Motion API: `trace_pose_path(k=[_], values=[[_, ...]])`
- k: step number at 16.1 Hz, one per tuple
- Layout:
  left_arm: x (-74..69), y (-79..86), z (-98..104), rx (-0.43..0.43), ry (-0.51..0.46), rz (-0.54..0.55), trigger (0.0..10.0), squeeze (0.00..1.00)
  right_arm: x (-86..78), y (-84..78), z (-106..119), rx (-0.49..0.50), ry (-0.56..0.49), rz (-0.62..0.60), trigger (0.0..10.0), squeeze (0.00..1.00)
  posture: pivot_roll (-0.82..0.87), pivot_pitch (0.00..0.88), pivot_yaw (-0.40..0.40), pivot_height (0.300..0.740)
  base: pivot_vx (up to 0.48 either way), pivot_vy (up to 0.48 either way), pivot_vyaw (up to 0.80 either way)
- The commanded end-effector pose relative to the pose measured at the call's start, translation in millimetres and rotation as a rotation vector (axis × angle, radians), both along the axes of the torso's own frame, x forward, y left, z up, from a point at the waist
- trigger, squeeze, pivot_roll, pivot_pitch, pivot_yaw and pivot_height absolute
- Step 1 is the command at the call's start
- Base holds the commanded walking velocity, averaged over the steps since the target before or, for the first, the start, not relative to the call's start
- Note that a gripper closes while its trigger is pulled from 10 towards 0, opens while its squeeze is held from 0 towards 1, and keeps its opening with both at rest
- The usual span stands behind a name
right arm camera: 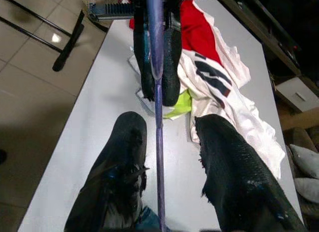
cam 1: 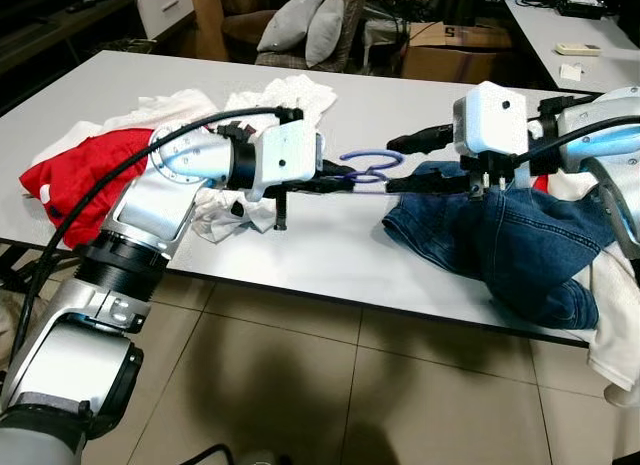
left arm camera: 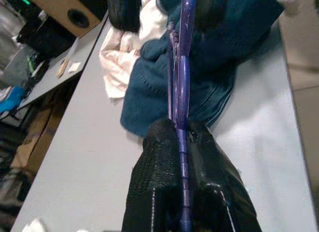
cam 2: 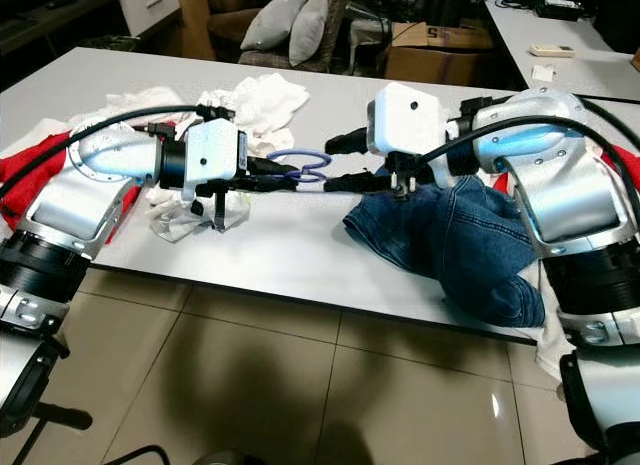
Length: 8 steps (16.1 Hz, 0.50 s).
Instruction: Hang hanger
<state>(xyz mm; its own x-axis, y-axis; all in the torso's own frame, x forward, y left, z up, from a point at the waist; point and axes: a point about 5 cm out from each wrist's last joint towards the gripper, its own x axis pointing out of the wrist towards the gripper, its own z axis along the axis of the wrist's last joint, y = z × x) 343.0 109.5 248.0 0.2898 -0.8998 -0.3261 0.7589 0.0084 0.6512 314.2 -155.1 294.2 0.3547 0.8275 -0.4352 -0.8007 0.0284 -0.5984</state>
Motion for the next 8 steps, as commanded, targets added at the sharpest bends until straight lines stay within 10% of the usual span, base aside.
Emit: trace_pose_path(k=[1,6,7,8], values=[[0.1,2.1,1,-0.023,-0.046,0.003,0.0,0.00,-3.9,-0.3,3,0.005,-0.005,0.013,10.0,0.00,-0.08,0.000,0.048,0.740,0.000,0.000,0.00],[-5.6,-13.4,8,-0.067,-0.099,-0.062,0.0,0.00,-1.7,7.3,-9,0.010,0.016,0.016,10.0,0.00,-0.09,0.000,0.050,0.740,0.000,0.000,0.00],[-6.8,-15.6,8,-0.060,-0.110,-0.078,0.0,0.00,-0.4,7.9,-10,0.001,0.015,0.013,5.4,0.00,-0.09,0.000,0.050,0.740,0.000,0.000,0.00],[-7.8,-16.8,7,-0.046,-0.119,-0.089,0.0,0.00,1.4,8.1,-10,-0.003,0.009,0.008,3.1,0.00,-0.08,0.000,0.047,0.740,0.000,0.000,0.00]])
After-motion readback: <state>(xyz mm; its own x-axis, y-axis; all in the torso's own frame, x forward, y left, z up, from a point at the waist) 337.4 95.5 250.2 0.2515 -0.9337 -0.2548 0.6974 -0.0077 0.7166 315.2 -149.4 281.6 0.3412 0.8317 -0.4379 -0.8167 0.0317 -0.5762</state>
